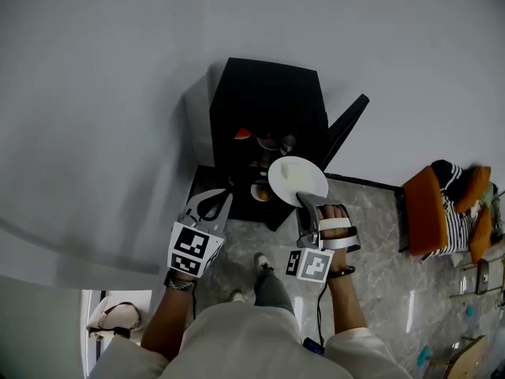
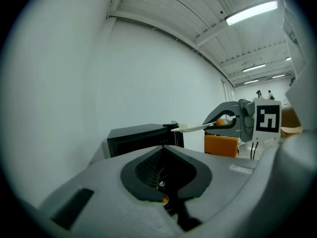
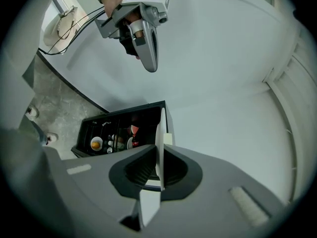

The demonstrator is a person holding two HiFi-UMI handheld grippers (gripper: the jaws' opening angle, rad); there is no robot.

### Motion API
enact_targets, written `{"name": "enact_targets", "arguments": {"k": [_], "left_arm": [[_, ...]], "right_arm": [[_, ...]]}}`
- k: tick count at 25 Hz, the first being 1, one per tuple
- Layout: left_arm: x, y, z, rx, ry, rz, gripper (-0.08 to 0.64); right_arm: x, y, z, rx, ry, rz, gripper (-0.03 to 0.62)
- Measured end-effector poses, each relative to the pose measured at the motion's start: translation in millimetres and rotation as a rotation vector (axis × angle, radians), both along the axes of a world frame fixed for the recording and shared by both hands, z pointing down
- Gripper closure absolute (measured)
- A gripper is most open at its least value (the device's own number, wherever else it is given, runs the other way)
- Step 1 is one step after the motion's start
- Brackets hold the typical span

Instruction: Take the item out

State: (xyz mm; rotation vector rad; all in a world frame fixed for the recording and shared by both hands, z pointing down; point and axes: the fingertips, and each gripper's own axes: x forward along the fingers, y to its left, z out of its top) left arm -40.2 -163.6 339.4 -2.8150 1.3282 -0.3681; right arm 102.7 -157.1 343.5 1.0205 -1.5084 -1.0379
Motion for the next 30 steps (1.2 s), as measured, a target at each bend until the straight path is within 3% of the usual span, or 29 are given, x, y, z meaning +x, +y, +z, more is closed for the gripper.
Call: {"name": "enact_targets", "arguments": {"k": [10,30], "left_arm": [[15.0,17.9,-25.7,0.067,-0.027,0.040,0.554],[11.9,16.3,-25.1,0.054,-0.044,0.032,0.554]], "right_arm": [[6.2,31.1,-21.3,0.032,0.007,0.015,0.571],[8.9,34.3,-22.2,0.020,-0.002,0.029,0.571]]}}
